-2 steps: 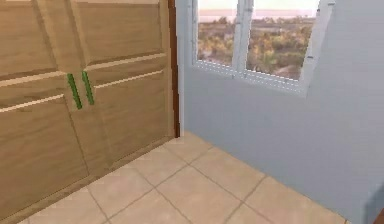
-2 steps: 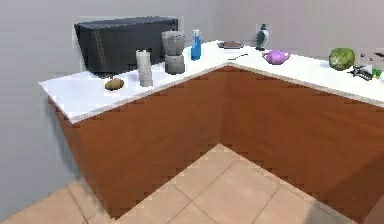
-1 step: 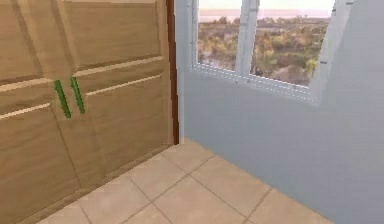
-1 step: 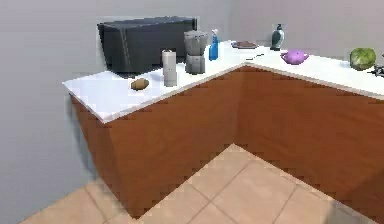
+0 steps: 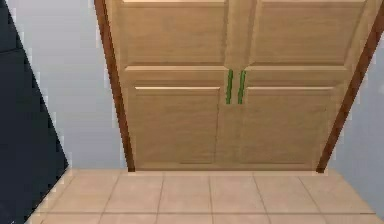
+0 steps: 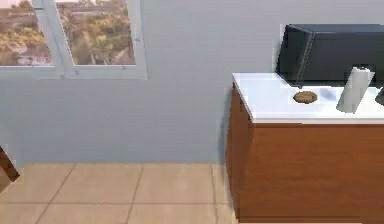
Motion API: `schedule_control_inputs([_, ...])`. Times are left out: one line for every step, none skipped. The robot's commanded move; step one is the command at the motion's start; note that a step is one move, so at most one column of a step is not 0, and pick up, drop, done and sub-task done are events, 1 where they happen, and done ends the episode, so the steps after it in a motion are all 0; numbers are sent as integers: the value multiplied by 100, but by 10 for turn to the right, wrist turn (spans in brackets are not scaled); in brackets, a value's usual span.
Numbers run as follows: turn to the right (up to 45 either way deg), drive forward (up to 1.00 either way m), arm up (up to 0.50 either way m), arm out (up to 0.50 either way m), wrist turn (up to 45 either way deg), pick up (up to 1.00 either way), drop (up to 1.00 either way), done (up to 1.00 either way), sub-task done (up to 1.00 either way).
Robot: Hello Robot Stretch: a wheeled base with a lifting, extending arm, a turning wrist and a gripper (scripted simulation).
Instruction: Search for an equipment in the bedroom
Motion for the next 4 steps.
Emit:
schedule_control_inputs([-360, 0, 0, 0, 0, 0, 0, 0, 0])
schedule_control_inputs([0, 15, 0, 0, 0, 0, 0, 0, 0])
schedule_control_inputs([-450, 0, 0, 0, 0, 0, 0, 0, 0])
schedule_control_inputs([-60, 0, 0, 0, 0, 0, 0, 0, 0])
